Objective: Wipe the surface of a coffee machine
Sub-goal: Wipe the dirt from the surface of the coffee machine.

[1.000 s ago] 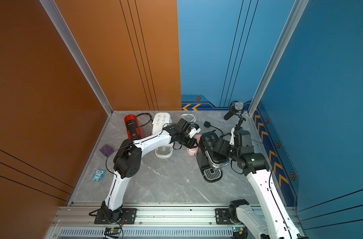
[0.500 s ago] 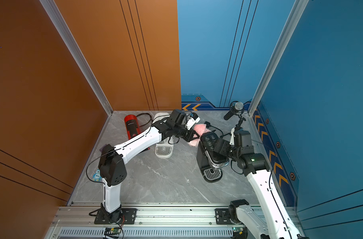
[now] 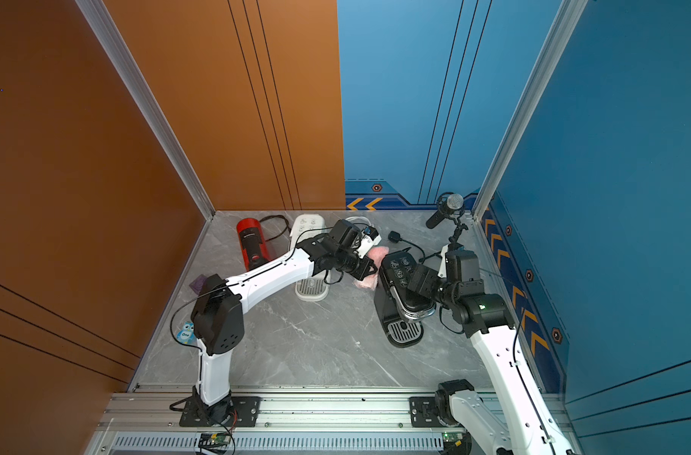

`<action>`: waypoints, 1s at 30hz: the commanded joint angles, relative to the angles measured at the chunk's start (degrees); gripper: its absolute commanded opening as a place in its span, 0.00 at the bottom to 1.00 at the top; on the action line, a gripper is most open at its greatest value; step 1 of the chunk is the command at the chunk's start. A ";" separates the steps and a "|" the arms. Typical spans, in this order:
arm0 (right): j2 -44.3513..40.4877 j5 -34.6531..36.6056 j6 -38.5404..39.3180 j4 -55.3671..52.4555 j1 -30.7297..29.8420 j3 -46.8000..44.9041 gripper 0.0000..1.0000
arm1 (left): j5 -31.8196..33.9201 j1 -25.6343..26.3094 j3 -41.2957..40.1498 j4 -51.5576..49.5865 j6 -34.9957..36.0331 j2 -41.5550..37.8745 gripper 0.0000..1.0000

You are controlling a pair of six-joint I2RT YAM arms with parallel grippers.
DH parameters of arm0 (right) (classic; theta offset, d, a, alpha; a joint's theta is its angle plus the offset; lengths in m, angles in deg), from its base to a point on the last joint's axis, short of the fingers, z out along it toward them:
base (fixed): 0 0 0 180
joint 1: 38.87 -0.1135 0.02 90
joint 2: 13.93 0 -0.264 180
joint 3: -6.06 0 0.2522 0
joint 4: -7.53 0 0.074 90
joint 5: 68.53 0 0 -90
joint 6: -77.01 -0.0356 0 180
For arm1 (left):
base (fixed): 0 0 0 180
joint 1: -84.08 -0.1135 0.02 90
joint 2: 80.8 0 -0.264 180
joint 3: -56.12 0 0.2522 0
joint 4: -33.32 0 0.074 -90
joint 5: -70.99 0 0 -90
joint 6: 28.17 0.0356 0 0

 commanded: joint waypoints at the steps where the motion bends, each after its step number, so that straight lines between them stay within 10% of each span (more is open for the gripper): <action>1: 0.05 0.07 -0.72 -3.43 0.20 -0.96 0.95 | -1.09 1.74 -1.22 0.52 0.20 1.86 0.00; 30: -1.15 -3.00 -0.14 -4.08 0.21 -1.13 0.96 | -19.51 -2.39 7.95 2.64 2.34 -3.91 0.00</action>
